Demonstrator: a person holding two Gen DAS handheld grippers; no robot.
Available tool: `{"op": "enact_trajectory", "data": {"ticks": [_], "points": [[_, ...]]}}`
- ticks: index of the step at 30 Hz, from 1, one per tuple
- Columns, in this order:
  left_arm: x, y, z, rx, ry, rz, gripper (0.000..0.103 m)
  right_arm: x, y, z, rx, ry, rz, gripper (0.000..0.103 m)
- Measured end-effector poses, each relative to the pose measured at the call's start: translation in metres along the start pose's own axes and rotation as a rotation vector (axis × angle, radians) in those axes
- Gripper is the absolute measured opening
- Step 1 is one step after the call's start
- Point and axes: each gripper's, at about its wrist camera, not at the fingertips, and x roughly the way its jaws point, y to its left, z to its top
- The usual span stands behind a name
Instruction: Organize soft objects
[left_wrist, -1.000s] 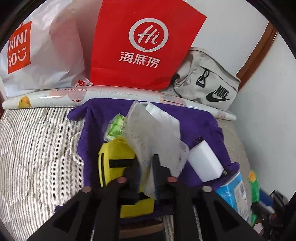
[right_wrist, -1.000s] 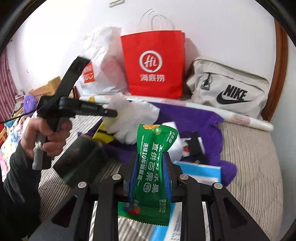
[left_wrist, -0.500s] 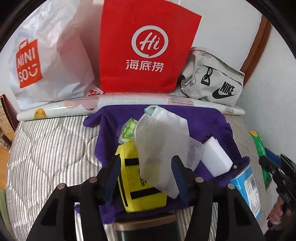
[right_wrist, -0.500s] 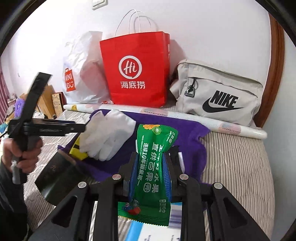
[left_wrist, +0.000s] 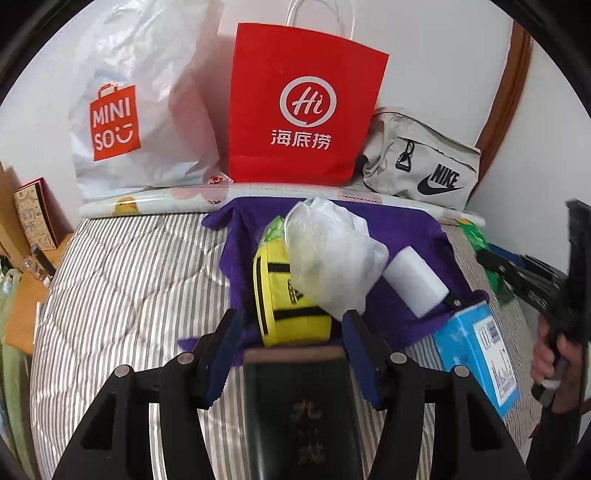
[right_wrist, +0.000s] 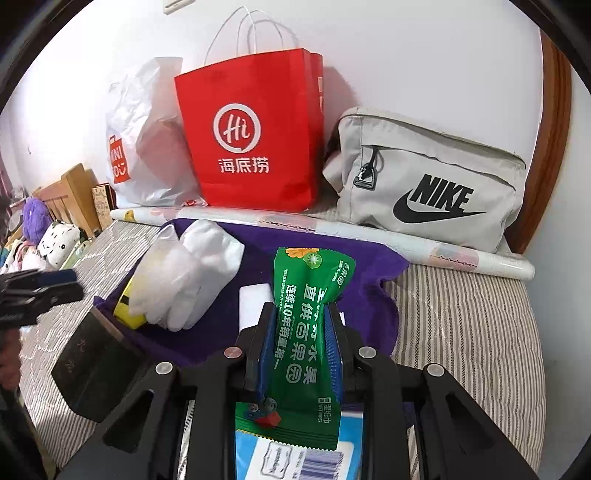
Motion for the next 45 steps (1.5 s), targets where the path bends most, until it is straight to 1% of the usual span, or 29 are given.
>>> {"op": "enact_trajectory", "data": {"ticks": [5, 8, 11, 20, 25, 31, 33, 38, 39, 41, 45], "points": [[-0.016, 0.000, -0.014, -0.024, -0.018, -0.029, 0.054, 0.012, -0.004, 0.005, -0.005, 0.012, 0.006, 0.026], [-0.014, -0.003, -0.019, -0.038, -0.015, -0.049, 0.054, 0.024, -0.006, 0.009, -0.006, 0.026, 0.006, 0.026], [-0.009, -0.007, -0.019, -0.033, -0.006, -0.053, 0.054, 0.034, -0.008, 0.013, -0.008, 0.038, 0.009, 0.026], [0.006, -0.008, -0.016, -0.032, 0.010, -0.068, 0.054, 0.074, -0.015, 0.016, -0.020, 0.127, 0.042, 0.026], [0.014, -0.008, -0.016, -0.035, 0.026, -0.077, 0.054, 0.099, -0.018, 0.016, -0.051, 0.184, 0.019, 0.026], [0.022, -0.009, -0.014, -0.017, 0.033, -0.076, 0.054, 0.122, -0.014, 0.018, -0.100, 0.241, 0.042, 0.026], [0.027, -0.007, -0.013, -0.023, 0.045, -0.070, 0.054, 0.130, -0.014, 0.020, -0.106, 0.268, 0.038, 0.026], [0.031, -0.003, -0.012, -0.035, 0.050, -0.076, 0.054, 0.140, -0.012, 0.022, -0.111, 0.301, 0.038, 0.026], [0.032, -0.002, -0.011, -0.038, 0.052, -0.075, 0.054, 0.142, -0.013, 0.022, -0.120, 0.317, 0.054, 0.027], [0.032, 0.000, -0.012, -0.041, 0.055, -0.079, 0.054, 0.146, -0.013, 0.022, -0.119, 0.340, 0.054, 0.029], [0.031, 0.001, -0.013, -0.042, 0.065, -0.079, 0.054, 0.145, -0.015, 0.022, -0.124, 0.345, 0.026, 0.036]]}}
